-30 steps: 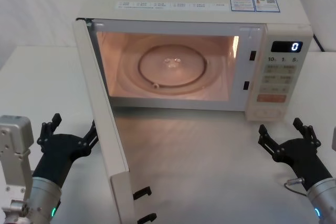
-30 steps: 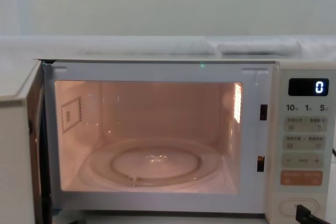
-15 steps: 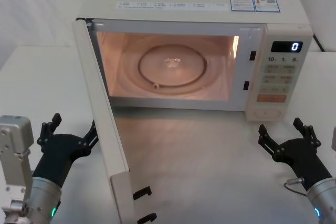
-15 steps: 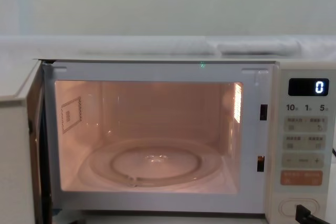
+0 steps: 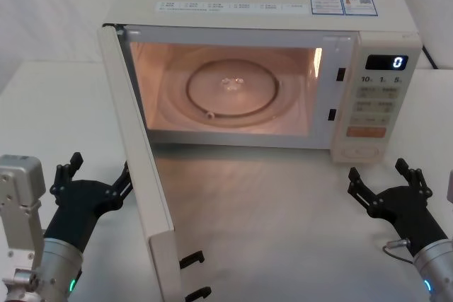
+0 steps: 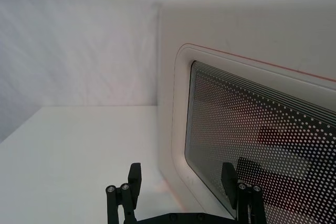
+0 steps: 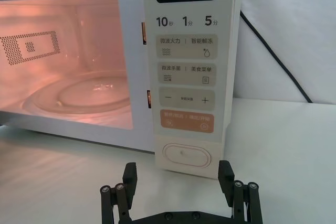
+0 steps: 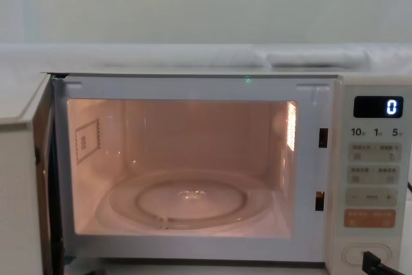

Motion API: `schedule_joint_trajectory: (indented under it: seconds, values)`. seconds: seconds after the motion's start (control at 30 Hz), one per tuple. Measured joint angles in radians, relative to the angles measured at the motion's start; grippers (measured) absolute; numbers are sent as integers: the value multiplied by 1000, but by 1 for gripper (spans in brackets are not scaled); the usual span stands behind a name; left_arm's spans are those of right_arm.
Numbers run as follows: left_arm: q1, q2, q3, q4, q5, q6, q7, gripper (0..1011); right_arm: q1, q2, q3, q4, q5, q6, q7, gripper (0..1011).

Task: Press the button to open the microwave door with one hand; close the microwave door with the other hand.

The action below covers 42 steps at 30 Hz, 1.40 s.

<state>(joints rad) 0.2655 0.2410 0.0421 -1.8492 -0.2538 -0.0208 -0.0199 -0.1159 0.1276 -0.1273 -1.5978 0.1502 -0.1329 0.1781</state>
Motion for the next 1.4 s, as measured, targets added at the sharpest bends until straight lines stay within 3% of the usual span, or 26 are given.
schedule_joint_trajectory:
  seconds: [1.4]
  values:
    - [0,0,0,0,0,0,0,1001,0,0,0,0,0,0,0,1002]
